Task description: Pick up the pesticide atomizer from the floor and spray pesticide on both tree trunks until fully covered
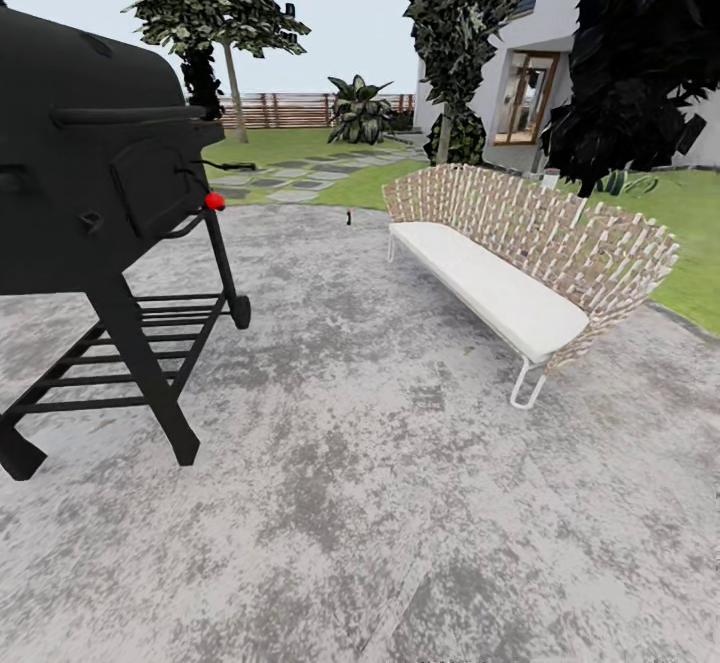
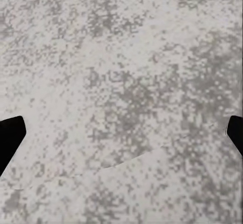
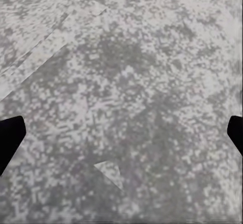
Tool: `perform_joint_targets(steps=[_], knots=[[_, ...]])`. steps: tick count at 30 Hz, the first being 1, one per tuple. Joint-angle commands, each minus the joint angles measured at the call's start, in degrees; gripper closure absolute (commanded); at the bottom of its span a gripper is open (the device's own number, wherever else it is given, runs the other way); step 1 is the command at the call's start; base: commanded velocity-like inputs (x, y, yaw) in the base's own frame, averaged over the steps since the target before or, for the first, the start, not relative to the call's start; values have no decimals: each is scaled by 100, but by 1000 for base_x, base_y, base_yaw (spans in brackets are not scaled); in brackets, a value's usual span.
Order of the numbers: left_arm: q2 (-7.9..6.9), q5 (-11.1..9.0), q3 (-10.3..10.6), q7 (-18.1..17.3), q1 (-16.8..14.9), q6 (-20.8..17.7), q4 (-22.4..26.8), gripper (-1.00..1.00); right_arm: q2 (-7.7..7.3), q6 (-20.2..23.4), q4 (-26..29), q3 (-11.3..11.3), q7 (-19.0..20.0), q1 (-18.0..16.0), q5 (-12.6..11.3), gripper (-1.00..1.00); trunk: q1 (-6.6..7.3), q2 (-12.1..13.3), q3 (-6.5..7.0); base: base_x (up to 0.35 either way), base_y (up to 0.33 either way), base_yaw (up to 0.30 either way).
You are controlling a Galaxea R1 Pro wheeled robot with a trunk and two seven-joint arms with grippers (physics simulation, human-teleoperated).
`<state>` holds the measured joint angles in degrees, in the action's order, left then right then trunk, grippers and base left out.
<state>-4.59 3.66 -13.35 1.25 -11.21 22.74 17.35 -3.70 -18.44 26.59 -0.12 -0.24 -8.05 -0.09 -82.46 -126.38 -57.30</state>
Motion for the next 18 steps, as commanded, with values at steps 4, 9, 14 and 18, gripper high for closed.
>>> perform_joint_targets(steps=[4, 9, 14, 18], knots=[[25, 93, -139, -14, -2, 36, -4, -100, 0, -19, -7, 9, -2, -4, 12, -100, 1, -2, 18, 15, 0, -212], [28, 87, -154, -18, -2, 14, -10, -100, 0, -19, -5, 24, 5, -4, 27, -100, 1, -2, 51, 225, 0, -58], [37, 91, -168, -19, -3, 14, -12, -100, -5, -15, -64, 32, 30, -4, 35, -100, 1, -2, 56, 330, 0, -5], [37, 91, -175, -19, -3, 19, -13, -100, -8, -11, -203, 38, 32, -4, 37, -100, 1, -2, 57, 339, 0, 0]])
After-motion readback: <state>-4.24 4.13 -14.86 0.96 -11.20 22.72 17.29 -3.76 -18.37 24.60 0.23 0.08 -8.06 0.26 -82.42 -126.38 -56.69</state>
